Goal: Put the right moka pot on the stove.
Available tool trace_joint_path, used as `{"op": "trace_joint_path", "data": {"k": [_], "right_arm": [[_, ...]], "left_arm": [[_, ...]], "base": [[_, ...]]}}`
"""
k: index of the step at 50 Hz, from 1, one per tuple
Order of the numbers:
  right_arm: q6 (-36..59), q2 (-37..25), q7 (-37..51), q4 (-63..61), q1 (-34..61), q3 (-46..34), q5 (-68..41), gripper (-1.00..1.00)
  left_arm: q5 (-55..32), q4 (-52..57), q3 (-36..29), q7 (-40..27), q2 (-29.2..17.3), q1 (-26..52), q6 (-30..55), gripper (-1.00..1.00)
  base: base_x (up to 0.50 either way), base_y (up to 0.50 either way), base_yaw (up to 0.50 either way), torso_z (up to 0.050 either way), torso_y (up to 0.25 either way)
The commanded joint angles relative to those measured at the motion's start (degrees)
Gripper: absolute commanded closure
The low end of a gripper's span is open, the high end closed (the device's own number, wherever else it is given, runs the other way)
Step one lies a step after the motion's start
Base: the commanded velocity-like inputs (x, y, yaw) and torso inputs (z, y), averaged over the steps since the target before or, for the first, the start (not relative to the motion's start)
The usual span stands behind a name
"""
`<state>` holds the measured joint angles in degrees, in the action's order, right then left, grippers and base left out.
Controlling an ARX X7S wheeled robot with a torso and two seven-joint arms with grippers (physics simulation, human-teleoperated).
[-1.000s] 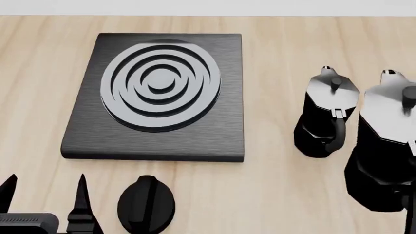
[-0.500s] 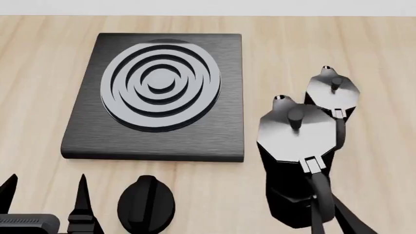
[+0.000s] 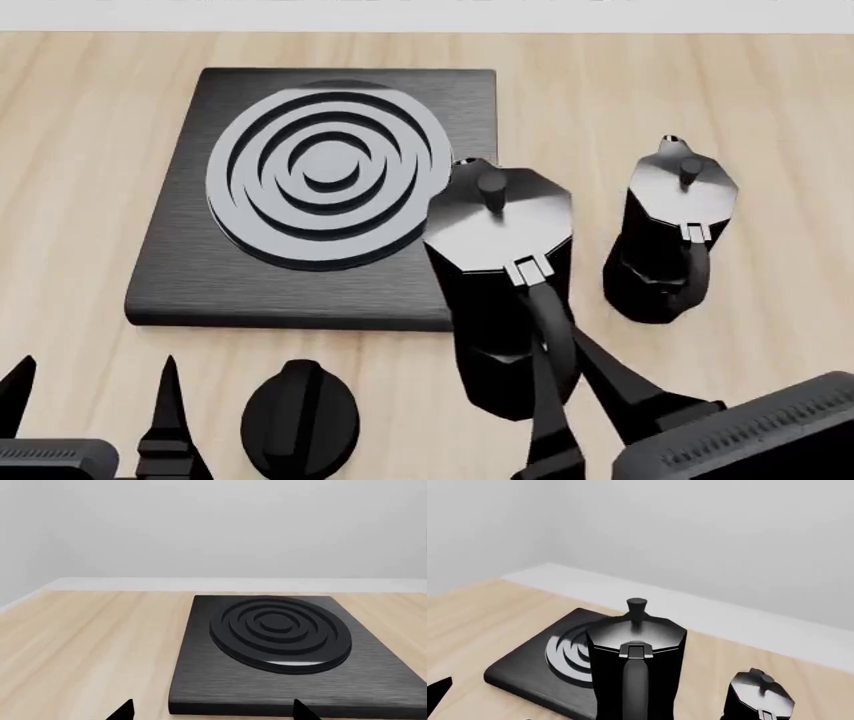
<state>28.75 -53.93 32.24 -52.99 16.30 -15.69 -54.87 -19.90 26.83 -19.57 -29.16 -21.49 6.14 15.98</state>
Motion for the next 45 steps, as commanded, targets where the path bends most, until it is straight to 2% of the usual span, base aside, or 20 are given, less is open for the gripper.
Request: {"op": "trace_joint_path", "data": {"k": [1, 10, 13, 16, 45], "right_arm": [[2.15, 3.66, -1.88, 2.39, 7.52, -3.2, 2.51, 1.0], [3.7, 6.47, -3.01, 6.51, 12.0, -4.7, 2.33, 1.0], [7.96, 7.23, -1.65, 7.28, 17.92, -4.84, -1.96, 1.0], [8.47, 8.08, -1.91, 8.01, 19.41, -5.47, -1.62, 1.0], [6.08, 18.93, -10.91, 27.09, 29.54, -11.99, 6.02, 1.0]], "left_arm": [[0.01, -0.12, -0.15, -0.07, -0.08, -0.03, -0.33, -1.0], [-0.3, 0.07, -0.2, -0.25, -0.19, 0.2, 0.18, -1.0], [-0.39, -0.47, -0.13, -0.03, -0.11, 0.05, -0.51, -1.0], [-0.32, -0.39, -0.26, -0.13, -0.14, 0.14, -0.32, -1.0], [-0.84, -0.34, -0.6, -0.15, -0.54, 0.35, -0.23, -1.0]], "base": [[0.0, 0.0, 0.0, 0.0, 0.0], [0.0, 0.0, 0.0, 0.0, 0.001], [0.0, 0.0, 0.0, 0.0, 0.0], [0.0, 0.0, 0.0, 0.0, 0.0], [0.0, 0.0, 0.0, 0.0, 0.001]]}}
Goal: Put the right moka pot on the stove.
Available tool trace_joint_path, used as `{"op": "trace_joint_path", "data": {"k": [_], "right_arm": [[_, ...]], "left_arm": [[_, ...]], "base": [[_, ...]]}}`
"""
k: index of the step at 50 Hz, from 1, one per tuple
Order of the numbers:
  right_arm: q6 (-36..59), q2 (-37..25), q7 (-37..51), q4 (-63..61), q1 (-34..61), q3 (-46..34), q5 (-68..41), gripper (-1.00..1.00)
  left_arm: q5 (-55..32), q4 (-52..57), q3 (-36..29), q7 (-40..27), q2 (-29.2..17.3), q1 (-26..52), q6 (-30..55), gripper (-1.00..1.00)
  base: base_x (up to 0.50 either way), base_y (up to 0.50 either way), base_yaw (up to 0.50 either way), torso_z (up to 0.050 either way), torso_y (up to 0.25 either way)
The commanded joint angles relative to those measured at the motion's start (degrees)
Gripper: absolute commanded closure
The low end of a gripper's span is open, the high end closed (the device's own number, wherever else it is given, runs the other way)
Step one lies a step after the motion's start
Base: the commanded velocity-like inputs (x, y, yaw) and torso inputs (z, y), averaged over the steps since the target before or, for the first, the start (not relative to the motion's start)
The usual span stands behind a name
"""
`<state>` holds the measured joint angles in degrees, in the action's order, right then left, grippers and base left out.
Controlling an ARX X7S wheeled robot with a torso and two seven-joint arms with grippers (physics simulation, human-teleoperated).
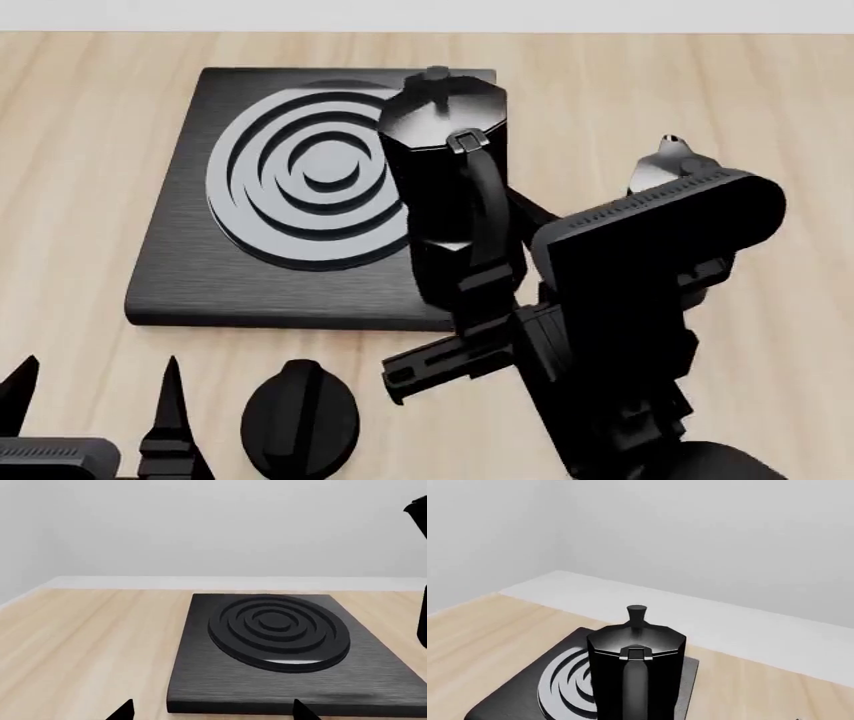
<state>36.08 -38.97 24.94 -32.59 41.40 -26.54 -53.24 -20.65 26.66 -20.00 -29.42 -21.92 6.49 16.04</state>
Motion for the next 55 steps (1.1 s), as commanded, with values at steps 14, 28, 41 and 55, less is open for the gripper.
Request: {"op": "trace_joint_path", "data": {"k": [14, 28, 41, 55], "right_arm": [[-4.08, 9.45, -8.45, 16.37, 9.43, -3.79, 7.87, 1.0], [-9.62, 14.57, -14.17, 26.98, 13.02, -5.24, 11.08, 1.0], [-12.43, 19.47, -18.03, 37.62, 16.89, -8.12, 14.67, 1.0], [-16.92, 24.79, -22.48, 49.62, 20.97, -9.22, 16.78, 1.0]], "left_arm": [[-0.65, 0.03, -0.24, 0.2, -0.32, 0.26, -0.14, -1.0], [-0.55, -0.28, -0.57, 0.2, -0.43, 0.34, -0.36, -1.0], [-1.33, -0.54, -0.46, 0.81, -0.68, 0.11, -1.09, -1.0], [-0.76, -0.11, -0.97, 0.4, -0.93, 0.09, -0.97, -1.0]], "base": [[0.0, 0.0, 0.0, 0.0, 0.001], [0.0, 0.0, 0.0, 0.001, 0.001], [0.0, 0.0, 0.0, 0.0, 0.001], [0.0, 0.0, 0.0, 0.001, 0.001]]}}
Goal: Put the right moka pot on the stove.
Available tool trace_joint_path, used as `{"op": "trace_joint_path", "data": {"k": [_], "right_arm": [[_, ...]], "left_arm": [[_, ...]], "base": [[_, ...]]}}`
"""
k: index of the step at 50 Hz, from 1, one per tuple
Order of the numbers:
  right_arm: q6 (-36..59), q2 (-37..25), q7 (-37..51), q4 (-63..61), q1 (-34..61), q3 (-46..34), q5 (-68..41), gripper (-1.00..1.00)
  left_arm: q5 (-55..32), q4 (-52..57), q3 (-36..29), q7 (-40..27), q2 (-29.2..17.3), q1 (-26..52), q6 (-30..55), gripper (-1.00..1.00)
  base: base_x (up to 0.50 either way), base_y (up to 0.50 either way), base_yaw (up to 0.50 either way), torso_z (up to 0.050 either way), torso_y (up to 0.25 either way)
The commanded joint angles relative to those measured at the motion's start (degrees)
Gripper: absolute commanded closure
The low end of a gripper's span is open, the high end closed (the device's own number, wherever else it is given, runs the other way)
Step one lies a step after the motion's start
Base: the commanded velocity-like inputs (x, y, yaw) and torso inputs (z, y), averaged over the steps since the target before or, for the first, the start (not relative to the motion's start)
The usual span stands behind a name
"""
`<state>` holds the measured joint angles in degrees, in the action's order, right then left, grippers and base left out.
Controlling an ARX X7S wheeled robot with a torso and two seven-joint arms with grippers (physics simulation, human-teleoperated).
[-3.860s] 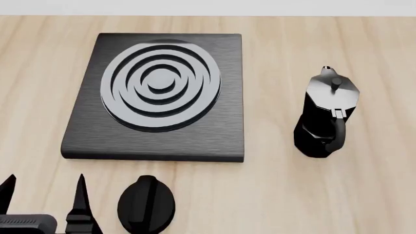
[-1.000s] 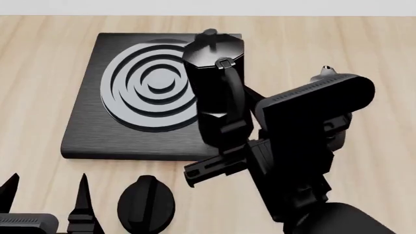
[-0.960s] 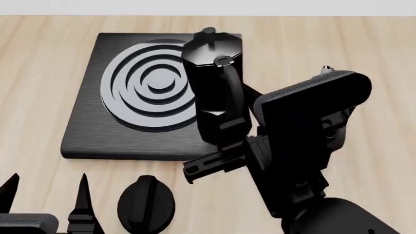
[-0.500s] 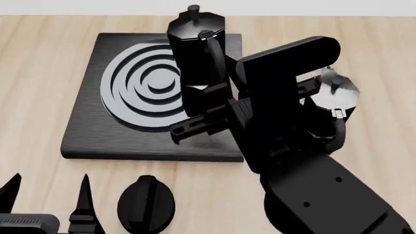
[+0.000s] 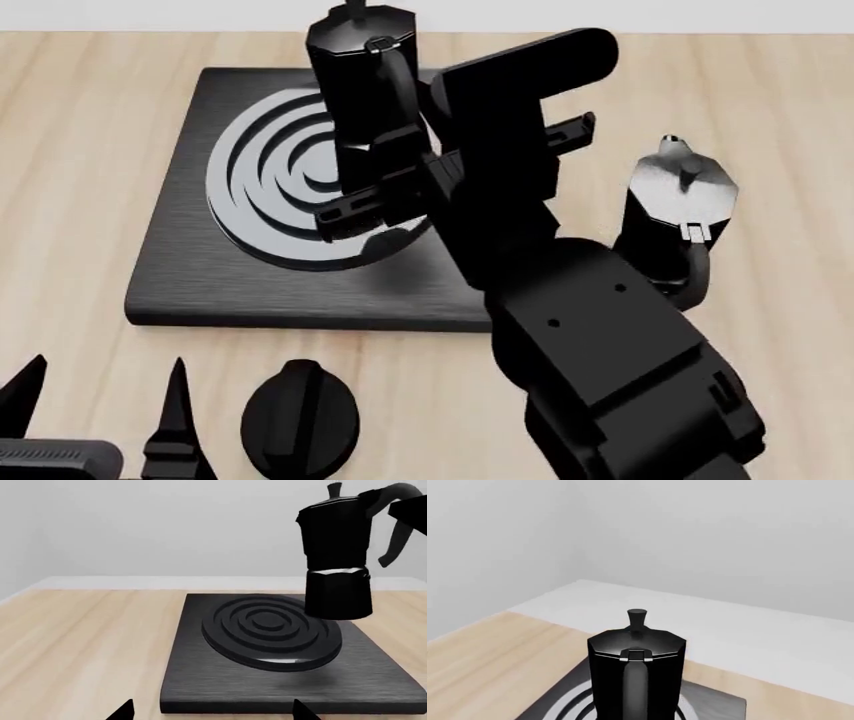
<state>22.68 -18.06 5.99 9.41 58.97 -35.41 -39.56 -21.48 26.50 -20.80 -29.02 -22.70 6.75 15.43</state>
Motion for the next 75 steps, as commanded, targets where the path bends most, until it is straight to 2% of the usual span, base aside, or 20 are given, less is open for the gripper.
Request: {"op": "trace_joint_path", "data": {"k": [1, 22, 32, 36, 44, 50, 58, 75], "right_arm": [[-4.2, 4.3, -4.08, 8.67, 3.6, -0.33, 3.19, 1.0], [-14.36, 12.69, -11.59, 30.29, 10.31, -1.96, 7.06, 1.0], [-22.94, 17.87, -16.62, 47.08, 15.12, -2.27, 6.89, 1.0], [-27.82, 18.02, -16.08, 51.88, 17.07, -11.62, -1.59, 1.0], [-35.57, 18.05, -14.46, 56.69, 20.5, -35.53, -24.2, 1.0], [-38.33, 18.05, -14.22, 57.18, 21.45, -46.18, -33.8, 1.0], [-39.87, 18.05, -14.06, 57.95, 20.99, -51.53, -38.55, 1.0], [-38.34, 18.05, -14.27, 59.44, 19.39, -52.72, -38.8, 1.0]], "left_arm": [[-0.06, 0.14, -0.14, 0.02, -0.2, -0.18, -0.34, -1.0], [-0.91, 0.14, -0.31, 0.08, -0.44, 0.39, 0.43, -1.0], [-0.99, -0.43, -0.52, 0.49, -0.5, 0.37, -0.17, -1.0], [-1.11, -0.2, -0.48, 0.37, -0.53, 0.39, -0.1, -1.0], [-1.1, -0.16, -0.56, 0.47, -0.63, 0.34, -0.52, -1.0], [-0.82, -0.49, -0.72, 0.61, -0.62, 0.15, -1.25, -1.0], [-1.16, -0.32, -0.64, 0.74, -0.77, 0.07, -1.5, -1.0], [-1.84, 0.23, -0.69, 0.47, -1.06, 0.52, -0.41, -1.0]], "base": [[0.0, 0.0, 0.0, 0.0, 0.0], [0.0, 0.0, 0.0, 0.0, 0.001], [0.0, 0.0, 0.0, 0.001, 0.001], [0.0, 0.0, 0.0, 0.0, 0.003], [0.0, 0.0, 0.0, 0.0, 0.001], [0.0, 0.0, 0.0, 0.0, 0.0], [0.0, 0.0, 0.0, 0.0, 0.001], [0.0, 0.0, 0.0, 0.001, 0.001]]}}
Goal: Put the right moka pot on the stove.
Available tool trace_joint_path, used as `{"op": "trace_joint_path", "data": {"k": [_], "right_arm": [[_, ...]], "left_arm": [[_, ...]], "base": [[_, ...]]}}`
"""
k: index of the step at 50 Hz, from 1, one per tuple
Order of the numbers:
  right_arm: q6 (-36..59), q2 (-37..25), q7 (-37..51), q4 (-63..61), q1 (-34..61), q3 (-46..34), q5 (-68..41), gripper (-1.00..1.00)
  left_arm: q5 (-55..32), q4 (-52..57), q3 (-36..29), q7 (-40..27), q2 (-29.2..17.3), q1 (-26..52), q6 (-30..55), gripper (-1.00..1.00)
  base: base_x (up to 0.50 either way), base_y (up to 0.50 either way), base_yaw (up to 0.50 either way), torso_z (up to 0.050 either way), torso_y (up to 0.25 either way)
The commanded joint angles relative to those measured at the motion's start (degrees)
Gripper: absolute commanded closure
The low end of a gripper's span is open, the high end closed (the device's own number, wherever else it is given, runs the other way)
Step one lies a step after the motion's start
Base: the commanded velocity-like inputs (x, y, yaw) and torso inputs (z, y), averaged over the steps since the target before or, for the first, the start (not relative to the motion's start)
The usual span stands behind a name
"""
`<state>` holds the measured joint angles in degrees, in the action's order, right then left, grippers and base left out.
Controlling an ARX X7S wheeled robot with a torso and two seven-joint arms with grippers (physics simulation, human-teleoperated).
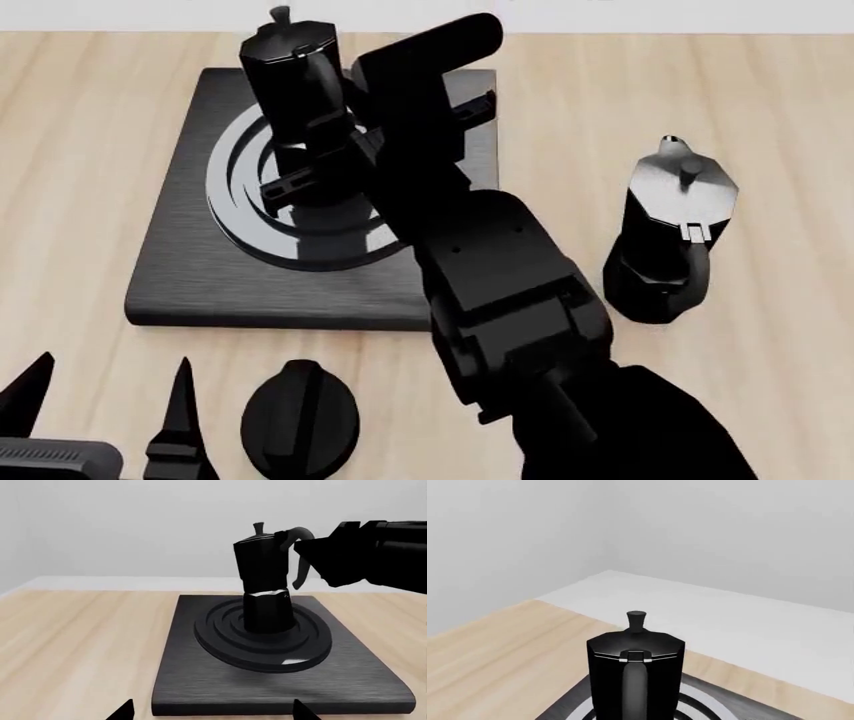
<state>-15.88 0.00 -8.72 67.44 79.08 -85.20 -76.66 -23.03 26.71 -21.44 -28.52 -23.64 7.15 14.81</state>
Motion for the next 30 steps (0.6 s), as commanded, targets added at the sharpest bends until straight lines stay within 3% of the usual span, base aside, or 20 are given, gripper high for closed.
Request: {"op": "trace_joint_path", "data": {"k": [1, 3, 4, 17, 22, 30], "right_arm": [[0.27, -0.01, 0.38, 1.31, -0.78, -3.0, -1.5, 1.0], [1.65, -0.01, -0.28, 1.09, -0.84, -3.27, -1.15, 1.0], [0.8, -0.01, 0.96, 1.21, -0.97, -3.3, -0.52, -1.0], [1.08, -0.72, -0.58, -0.11, -1.01, -2.94, 0.27, -1.0], [1.88, -13.46, 12.33, -25.05, 0.17, -4.78, 2.36, -1.0], [1.36, -24.5, 21.27, -43.4, 1.02, -5.06, 3.94, -1.0]], "left_arm": [[-0.16, -0.31, -0.13, 0.1, -0.06, 0.08, -0.11, -1.0], [-0.27, -0.33, -0.06, 0.05, -0.07, 0.04, -0.14, -1.0], [-0.17, -0.48, -0.07, 0.07, -0.02, -0.06, -0.39, -1.0], [-0.43, -0.36, -0.04, -0.43, -0.03, 0.23, 0.12, -1.0], [0.0, -0.73, -0.11, -0.59, 0.08, 0.18, -0.38, -1.0], [0.51, -0.94, -0.3, -0.84, 0.1, 0.25, -0.65, -1.0]], "base": [[0.0, 0.0, 0.0, 0.0, 0.0], [0.0, 0.0, 0.0, 0.0, 0.0], [0.0, 0.0, 0.0, 0.0, 0.0], [0.0, 0.0, 0.0, 0.0, 0.0], [0.0, 0.0, 0.0, 0.0, 0.0], [0.0, 0.0, 0.0, 0.0, 0.0]]}}
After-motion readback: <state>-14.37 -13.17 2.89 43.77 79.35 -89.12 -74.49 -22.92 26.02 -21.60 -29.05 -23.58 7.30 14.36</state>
